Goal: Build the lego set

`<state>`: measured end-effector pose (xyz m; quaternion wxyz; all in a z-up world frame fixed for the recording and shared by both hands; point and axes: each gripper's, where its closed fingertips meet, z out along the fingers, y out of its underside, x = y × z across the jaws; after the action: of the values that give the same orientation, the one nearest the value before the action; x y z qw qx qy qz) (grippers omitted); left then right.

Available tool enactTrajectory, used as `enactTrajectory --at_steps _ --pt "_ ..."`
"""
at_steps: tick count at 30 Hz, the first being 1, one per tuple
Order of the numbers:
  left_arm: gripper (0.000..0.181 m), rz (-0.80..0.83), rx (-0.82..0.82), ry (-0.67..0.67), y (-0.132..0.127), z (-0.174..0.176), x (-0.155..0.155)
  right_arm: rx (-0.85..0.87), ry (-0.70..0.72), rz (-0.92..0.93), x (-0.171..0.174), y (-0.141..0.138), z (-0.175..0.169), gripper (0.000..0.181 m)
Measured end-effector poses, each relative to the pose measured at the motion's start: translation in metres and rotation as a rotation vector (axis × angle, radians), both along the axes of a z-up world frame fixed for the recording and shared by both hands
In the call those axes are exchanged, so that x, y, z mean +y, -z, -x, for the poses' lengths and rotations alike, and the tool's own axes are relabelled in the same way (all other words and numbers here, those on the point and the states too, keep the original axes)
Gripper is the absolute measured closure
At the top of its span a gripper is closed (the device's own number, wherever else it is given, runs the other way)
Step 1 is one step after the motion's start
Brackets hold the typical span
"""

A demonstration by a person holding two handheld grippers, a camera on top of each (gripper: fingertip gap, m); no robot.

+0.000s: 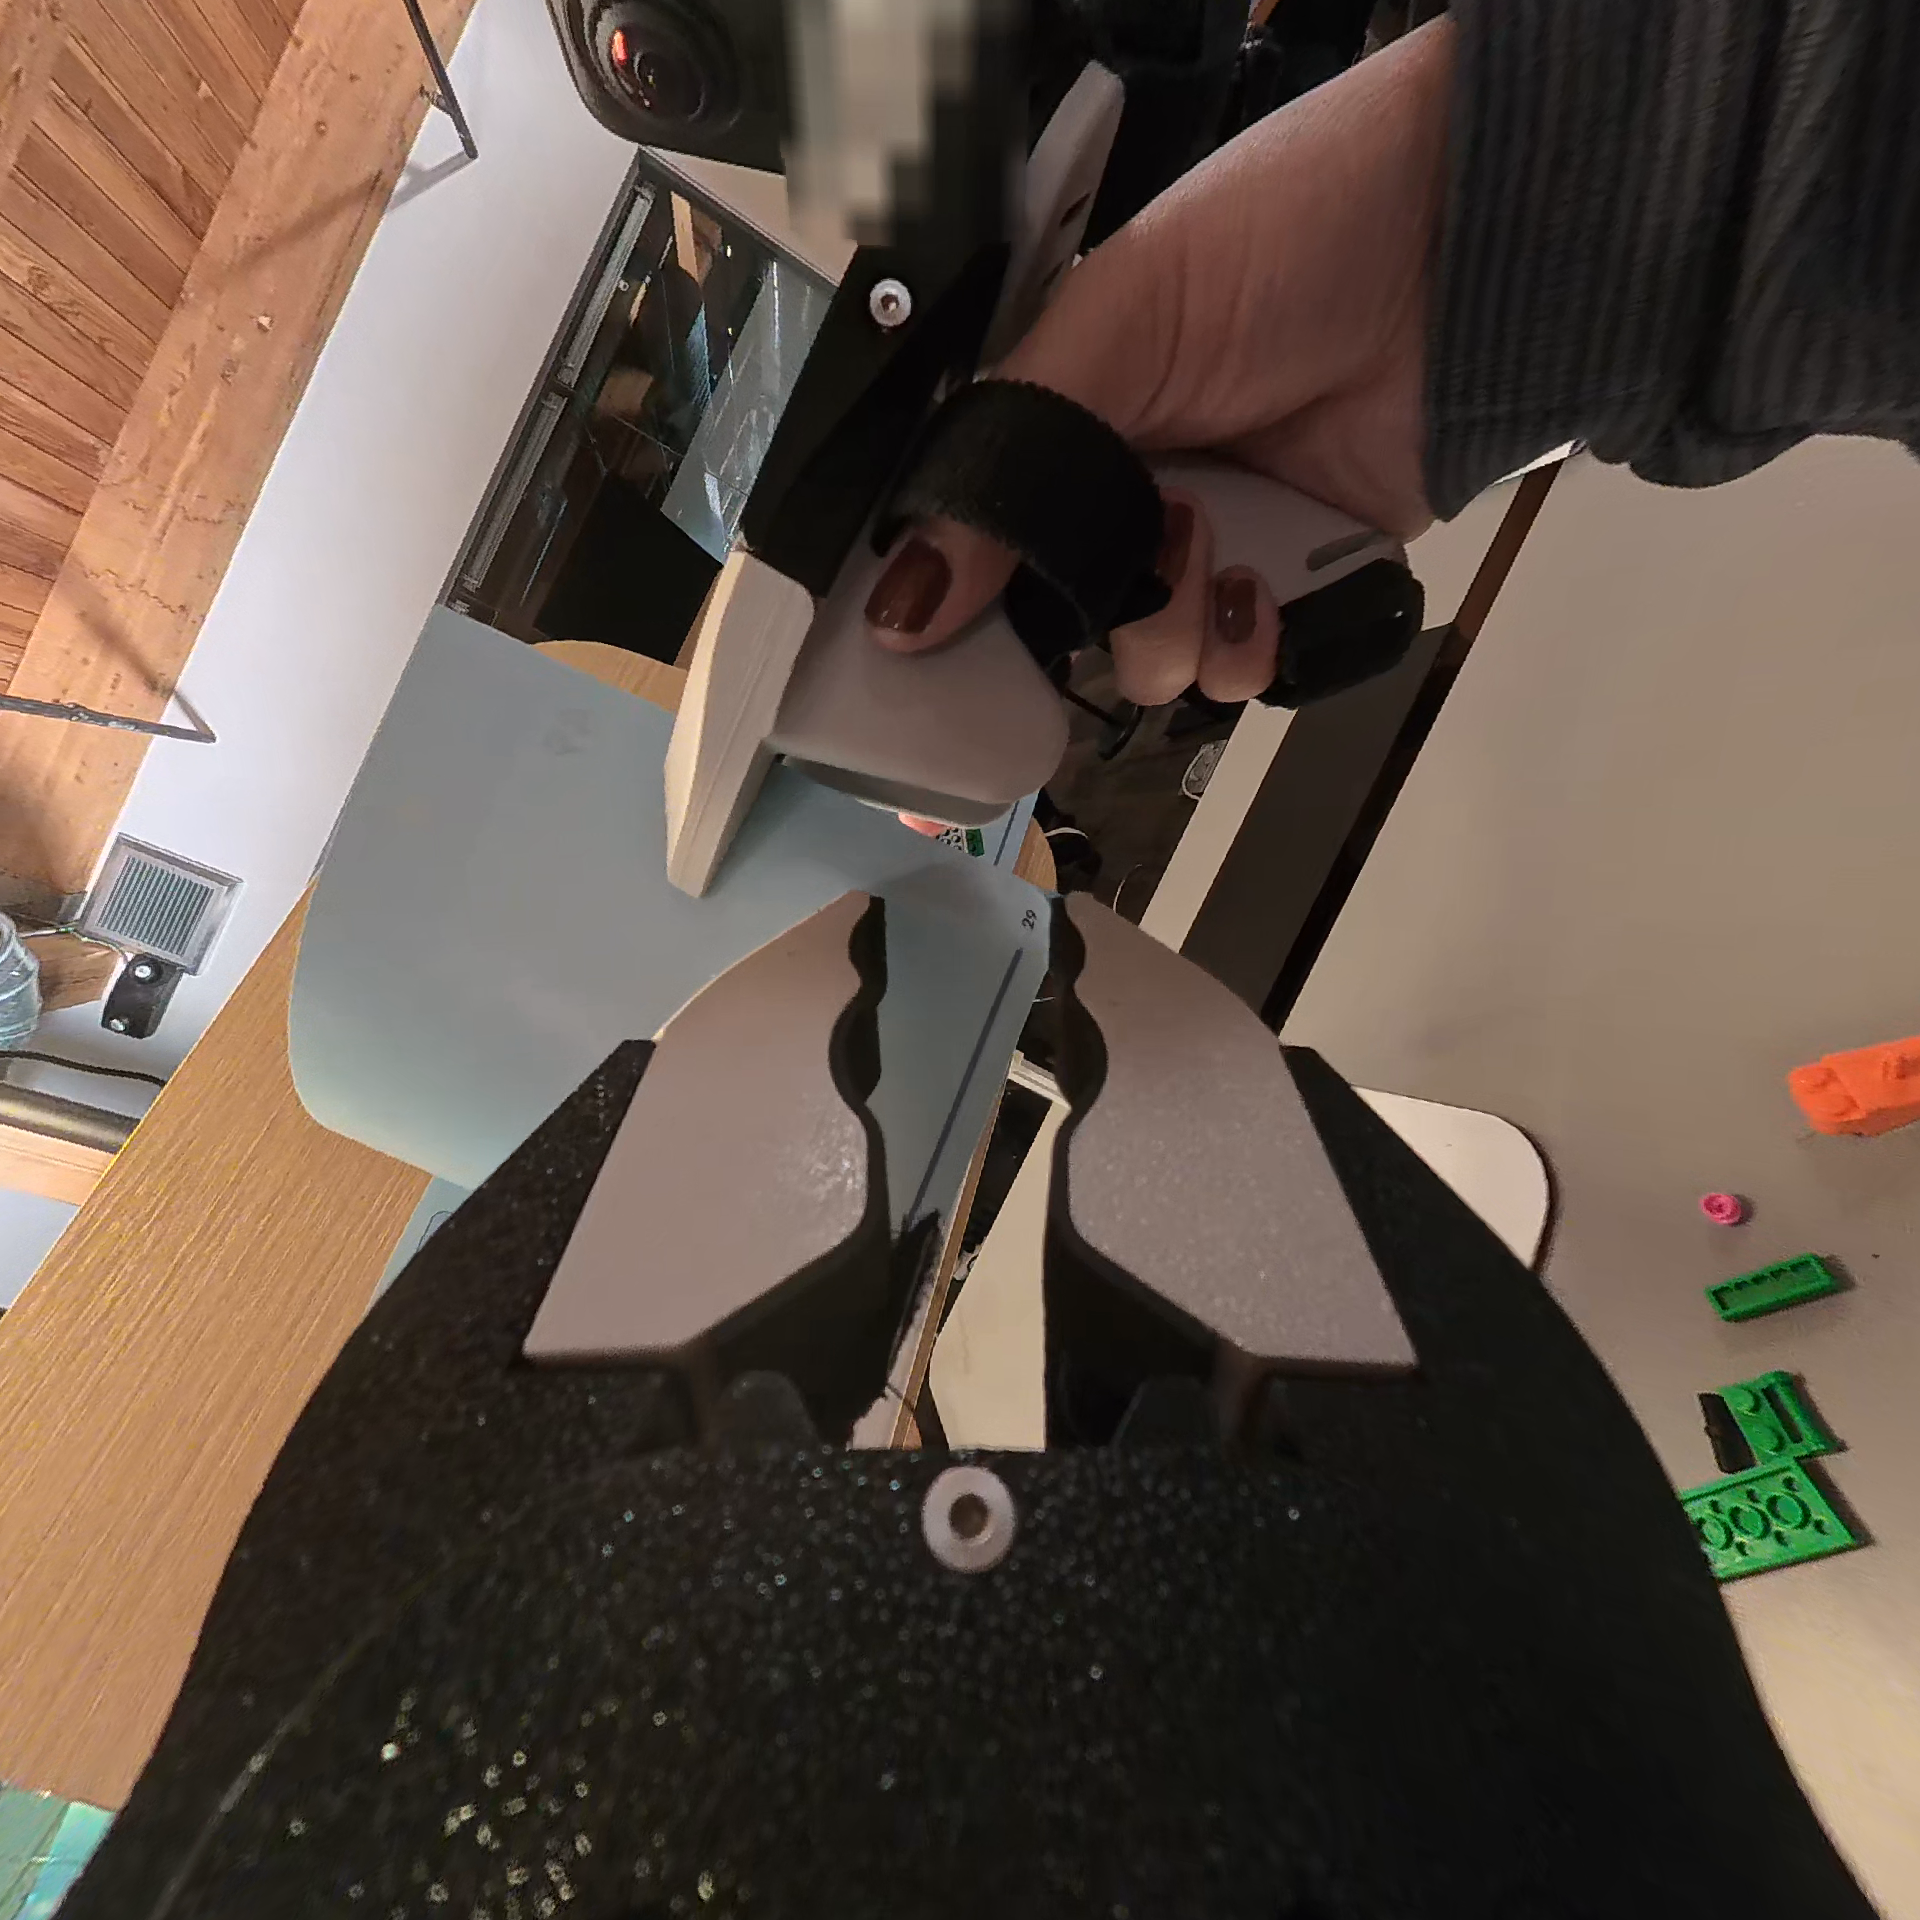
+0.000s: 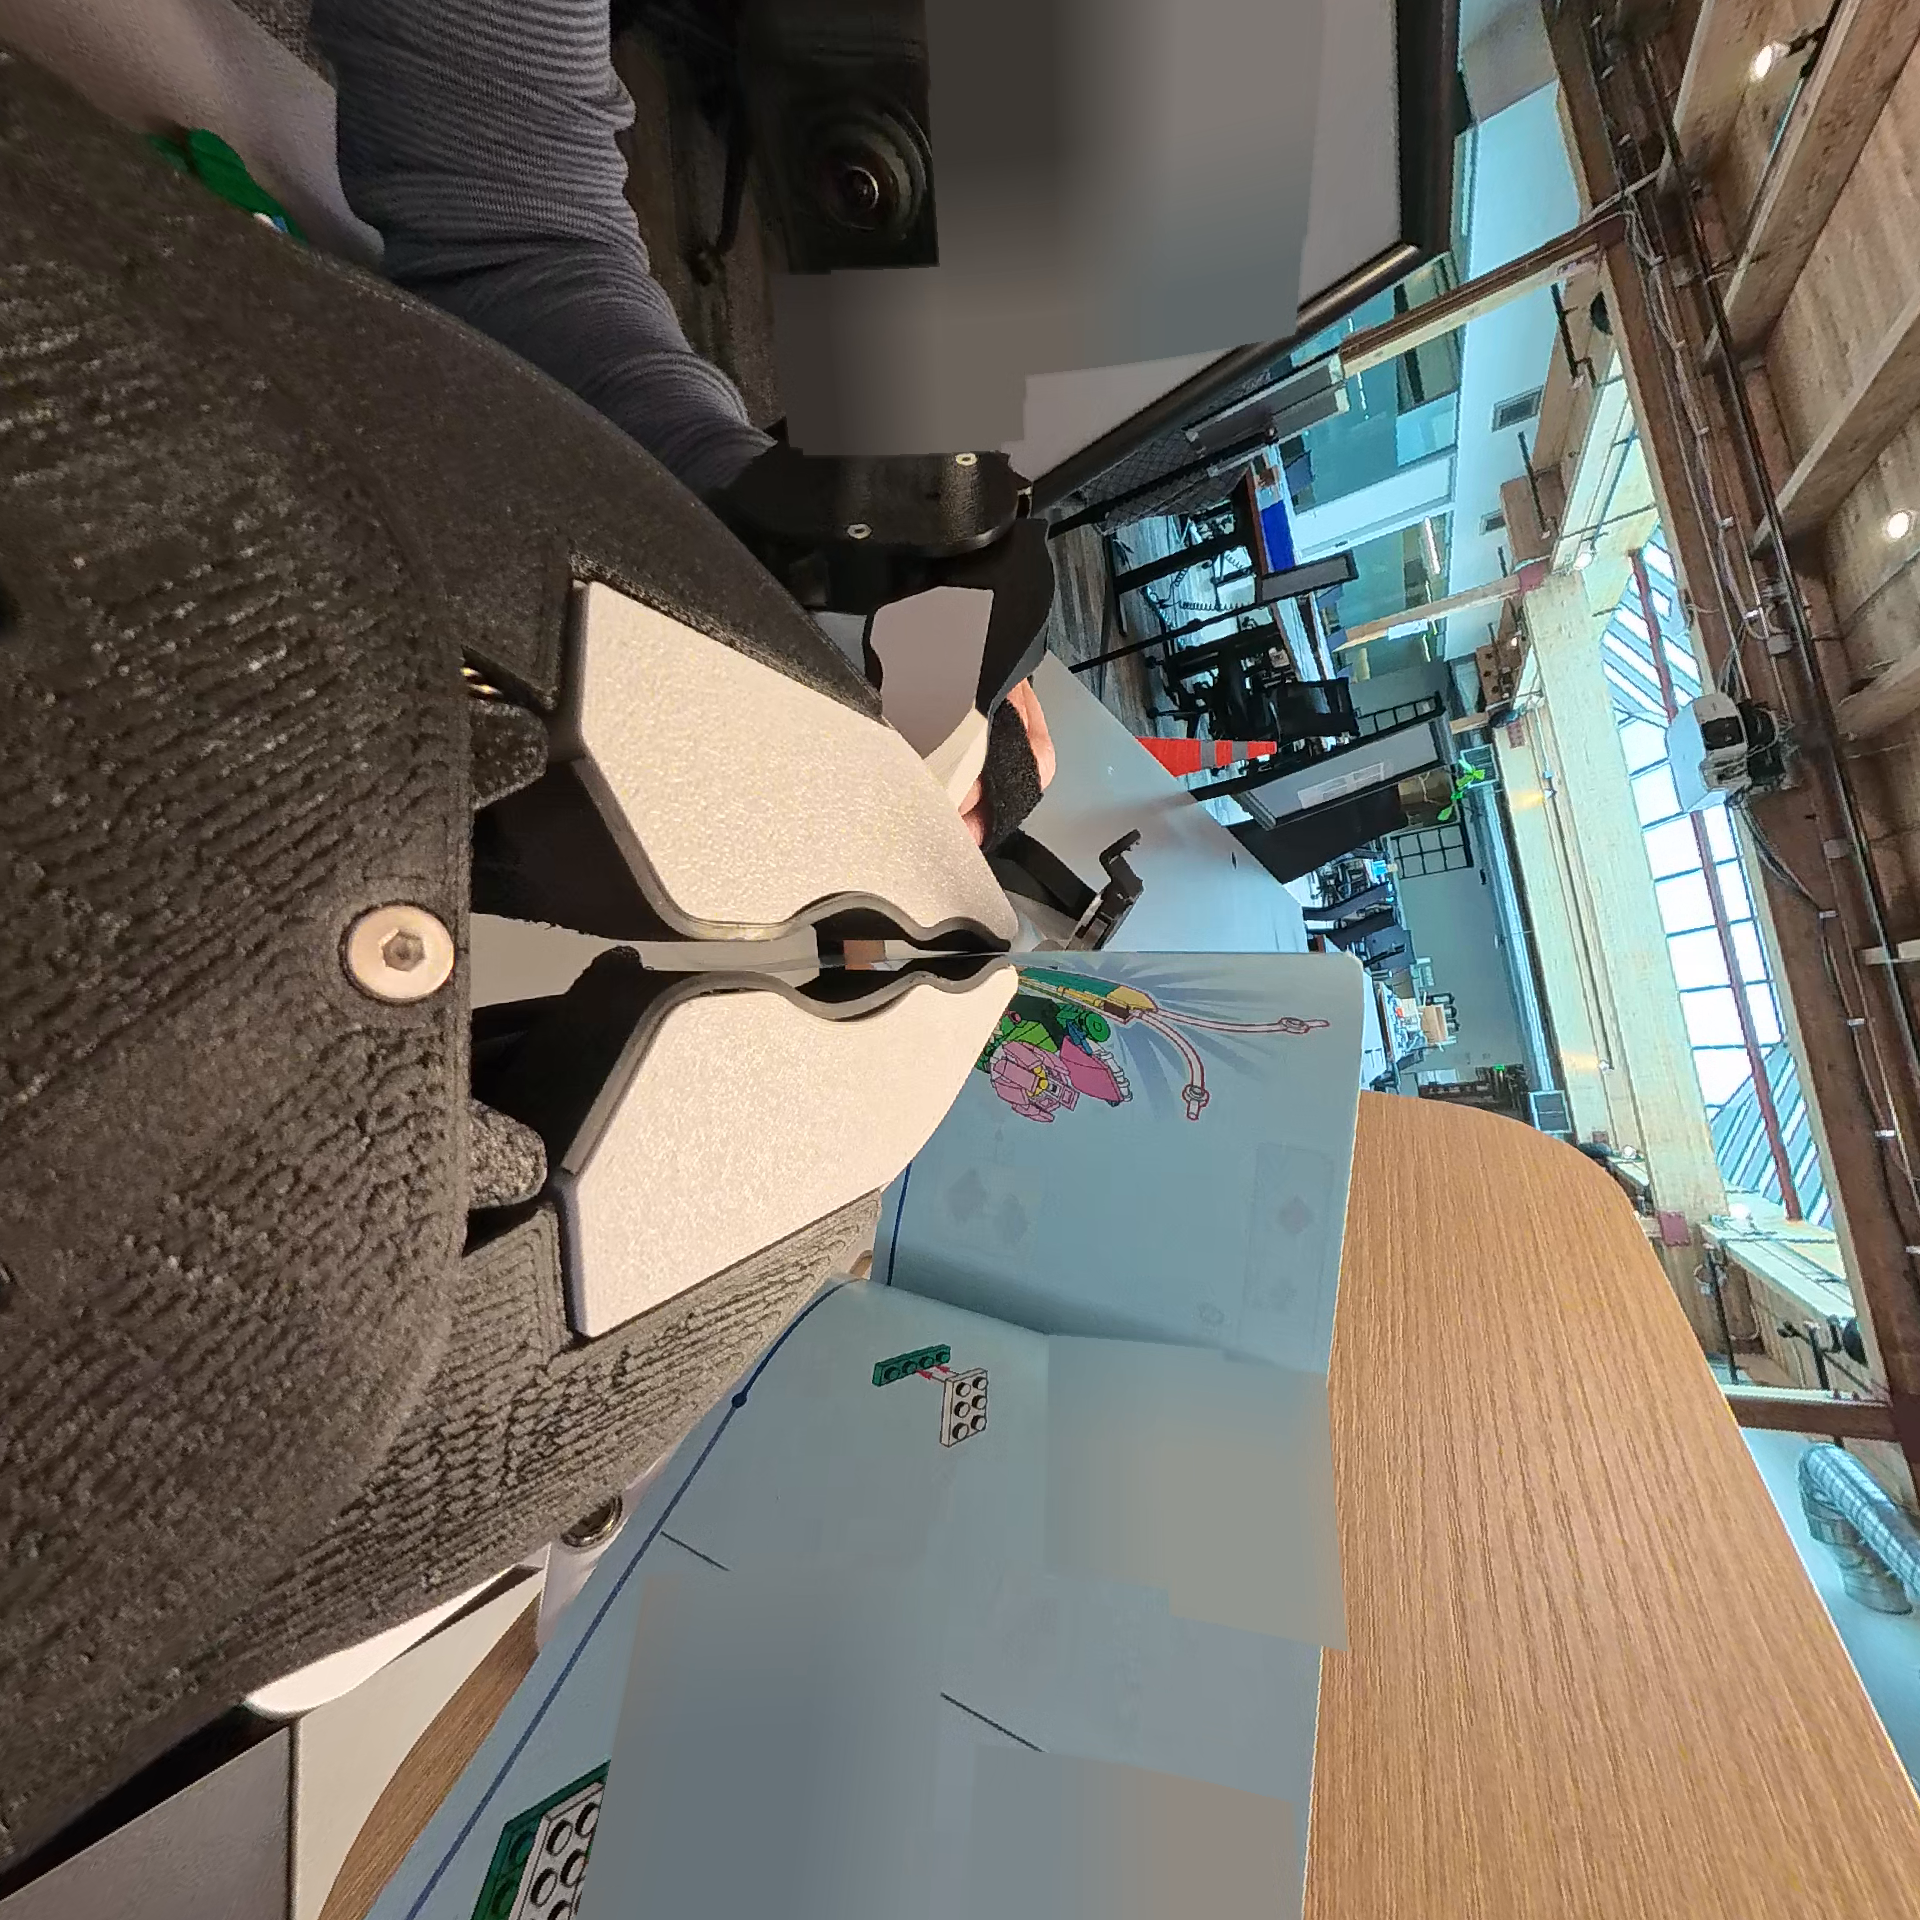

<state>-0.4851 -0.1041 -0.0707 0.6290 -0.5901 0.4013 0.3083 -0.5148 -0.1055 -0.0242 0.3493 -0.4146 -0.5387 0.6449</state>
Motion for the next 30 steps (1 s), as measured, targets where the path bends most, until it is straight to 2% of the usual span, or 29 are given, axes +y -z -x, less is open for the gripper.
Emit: enactTrajectory --at_steps 1,8,14,18,27,30 --pt "0.154 0.0 0.003 0.0 0.0002 0.0001 0.0 0.0 0.0 0.0 -0.0001 0.0 -0.0001 0.181" --pt "0.181 0.0 0.052 -0.027 0.0041 0.0026 0.002 0.002 0.002 0.0 0.0004 -0.0003 -0.0003 0.181" --pt "0.166 0.027 0.054 0.02 0.0093 -0.0032 0.0013 0.002 0.004 0.004 0.0013 -0.0006 -0.0007 0.181" --pt "0.158 0.015 0.086 0.001 0.0093 -0.0019 0.0022 0.003 0.004 0.003 0.0012 -0.0008 -0.0007 0.181" --pt "0.164 -0.004 0.096 -0.039 0.0072 0.0035 0.0042 0.0 0.003 0.002 0.001 -0.0003 -0.0003 0.181" --pt "0.159 -0.032 0.116 -0.018 0.0044 -0.0008 0.0021 0.001 0.004 0.003 0.0012 -0.0005 -0.0005 0.181"
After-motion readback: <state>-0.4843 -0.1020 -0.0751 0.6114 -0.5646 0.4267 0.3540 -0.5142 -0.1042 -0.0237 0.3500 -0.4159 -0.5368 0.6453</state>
